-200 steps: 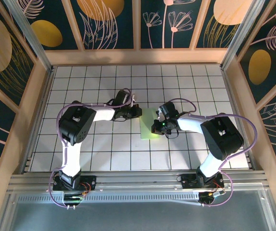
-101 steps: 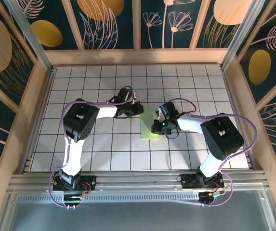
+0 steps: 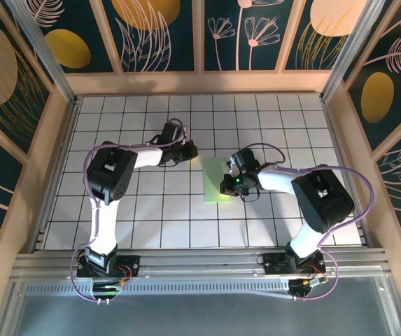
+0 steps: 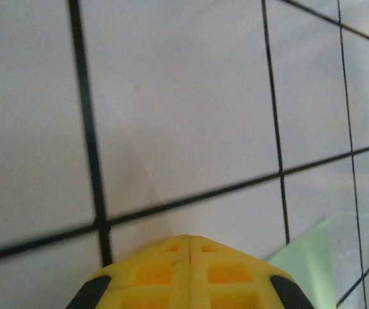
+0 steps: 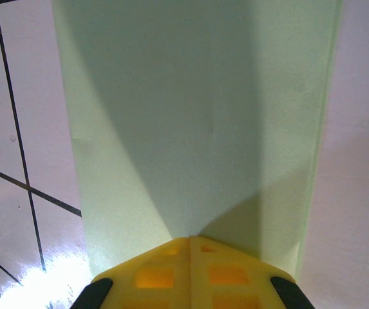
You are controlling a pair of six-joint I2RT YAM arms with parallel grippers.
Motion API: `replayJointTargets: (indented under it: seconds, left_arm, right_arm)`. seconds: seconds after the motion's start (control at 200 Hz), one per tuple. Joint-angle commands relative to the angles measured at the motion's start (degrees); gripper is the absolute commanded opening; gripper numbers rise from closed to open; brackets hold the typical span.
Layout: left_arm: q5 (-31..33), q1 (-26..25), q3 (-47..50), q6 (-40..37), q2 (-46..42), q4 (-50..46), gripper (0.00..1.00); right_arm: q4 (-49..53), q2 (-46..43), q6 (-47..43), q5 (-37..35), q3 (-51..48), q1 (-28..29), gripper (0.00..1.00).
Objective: Fold a paper plane with a square sheet of paper (fold left side to right side)
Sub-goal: Hold the square sheet of paper at the center of the table.
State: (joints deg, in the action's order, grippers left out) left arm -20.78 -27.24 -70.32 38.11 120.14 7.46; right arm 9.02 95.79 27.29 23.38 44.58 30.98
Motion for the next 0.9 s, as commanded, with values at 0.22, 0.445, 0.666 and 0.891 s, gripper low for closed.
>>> replayJointTargets:
  seconds: [0.22, 0.445, 0.666, 0.891]
  left_arm:
    - [-2.6, -9.8, 9.5, 6.5, -9.1, 1.7, 0.00]
    - [-2.1, -11.2, 8.6, 7.7, -5.6, 1.1, 0.00]
    - [-0.6, -11.2, 8.6, 7.3, -4.6, -0.5, 0.00]
    - [0.2, -11.2, 9.1, 7.3, -4.4, -1.5, 0.00]
  right_arm:
    - [7.2, 2.2, 0.7, -7.1, -3.5, 0.0, 0.00]
    - [7.0, 2.2, 0.7, -6.5, -3.2, 0.0, 0.00]
    - [7.0, 0.5, 1.1, -4.9, -1.8, 1.1, 0.03]
    - [6.2, -4.6, 2.0, -0.9, 1.3, 0.7, 0.18]
